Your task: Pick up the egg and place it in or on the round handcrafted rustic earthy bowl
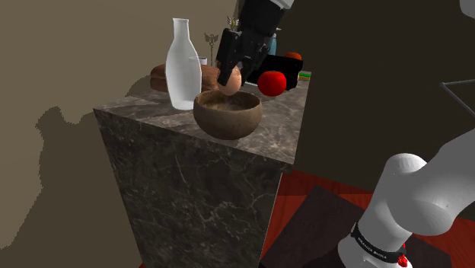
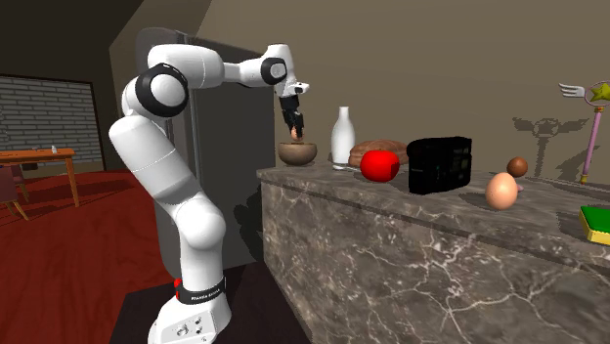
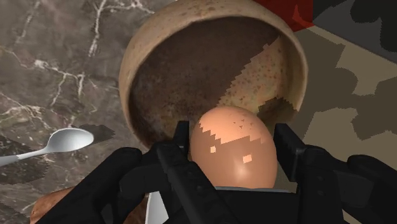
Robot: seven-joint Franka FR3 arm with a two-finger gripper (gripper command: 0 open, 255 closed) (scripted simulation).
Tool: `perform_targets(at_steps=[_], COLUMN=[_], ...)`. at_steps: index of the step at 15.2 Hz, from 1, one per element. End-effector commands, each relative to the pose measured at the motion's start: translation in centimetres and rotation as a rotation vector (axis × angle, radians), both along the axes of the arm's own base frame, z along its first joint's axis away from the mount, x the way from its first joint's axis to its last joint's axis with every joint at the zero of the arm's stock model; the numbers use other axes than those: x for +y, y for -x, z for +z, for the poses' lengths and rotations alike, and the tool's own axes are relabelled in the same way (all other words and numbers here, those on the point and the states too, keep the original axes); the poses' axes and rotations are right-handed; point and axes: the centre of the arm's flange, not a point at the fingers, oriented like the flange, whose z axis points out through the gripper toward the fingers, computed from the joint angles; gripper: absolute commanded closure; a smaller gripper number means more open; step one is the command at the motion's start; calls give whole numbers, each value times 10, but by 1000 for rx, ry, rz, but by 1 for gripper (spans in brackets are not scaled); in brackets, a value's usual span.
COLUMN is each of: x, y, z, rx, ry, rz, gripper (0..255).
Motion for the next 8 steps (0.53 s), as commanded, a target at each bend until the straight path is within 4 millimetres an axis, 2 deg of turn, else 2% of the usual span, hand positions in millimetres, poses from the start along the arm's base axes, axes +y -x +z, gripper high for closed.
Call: perform_targets(at_steps=[1,6,7,8], x=[0,0,0,0], y=[0,0,0,0], z=[-3,-3,-3,-3], rx=[-1,-1,-1,-1], ry=[0,0,0,0], rz=[0,0,0,0], gripper=[255,255,0,0])
